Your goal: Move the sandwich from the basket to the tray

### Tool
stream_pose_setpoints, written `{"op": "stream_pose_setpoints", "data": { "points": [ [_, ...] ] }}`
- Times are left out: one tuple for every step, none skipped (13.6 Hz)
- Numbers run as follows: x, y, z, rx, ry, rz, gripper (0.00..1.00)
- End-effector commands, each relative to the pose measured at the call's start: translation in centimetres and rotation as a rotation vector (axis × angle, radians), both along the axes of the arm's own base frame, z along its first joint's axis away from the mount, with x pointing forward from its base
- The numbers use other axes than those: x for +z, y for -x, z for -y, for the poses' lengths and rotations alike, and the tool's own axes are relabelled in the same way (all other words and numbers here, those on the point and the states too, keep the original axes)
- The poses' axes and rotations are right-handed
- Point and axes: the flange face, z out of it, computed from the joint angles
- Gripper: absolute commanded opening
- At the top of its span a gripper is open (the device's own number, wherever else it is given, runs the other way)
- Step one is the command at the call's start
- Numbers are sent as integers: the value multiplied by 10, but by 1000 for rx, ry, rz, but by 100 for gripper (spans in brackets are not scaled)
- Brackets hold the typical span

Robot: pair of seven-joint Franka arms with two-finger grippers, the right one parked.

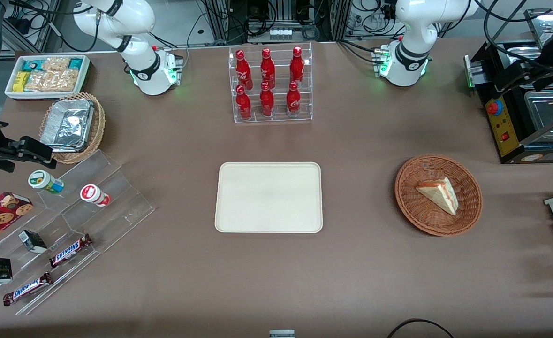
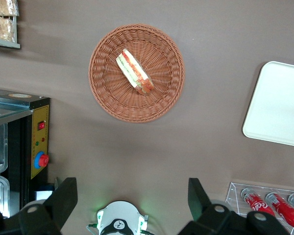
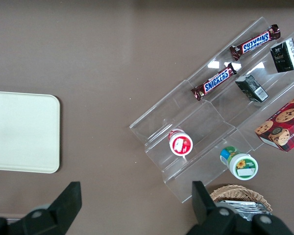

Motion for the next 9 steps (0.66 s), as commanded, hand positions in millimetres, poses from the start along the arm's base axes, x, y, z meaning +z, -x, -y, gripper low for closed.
{"op": "stream_pose_setpoints", "data": {
  "points": [
    [7, 4, 0, -26, -13, -24, 100],
    [6, 4, -1, -25, -9, -32, 100],
    [4, 2, -4, -9, -8, -36, 100],
    [-1, -1, -5, -2, -11, -41, 100],
    [-12, -9, -7, 7, -11, -64, 100],
    [-22, -15, -10, 44, -8, -79, 100],
    [-34, -24, -19, 100, -6, -94, 100],
    [-45, -32, -27, 157, -8, -101, 100],
    [-60, -40, -28, 225, -15, -114, 100]
  ]
}}
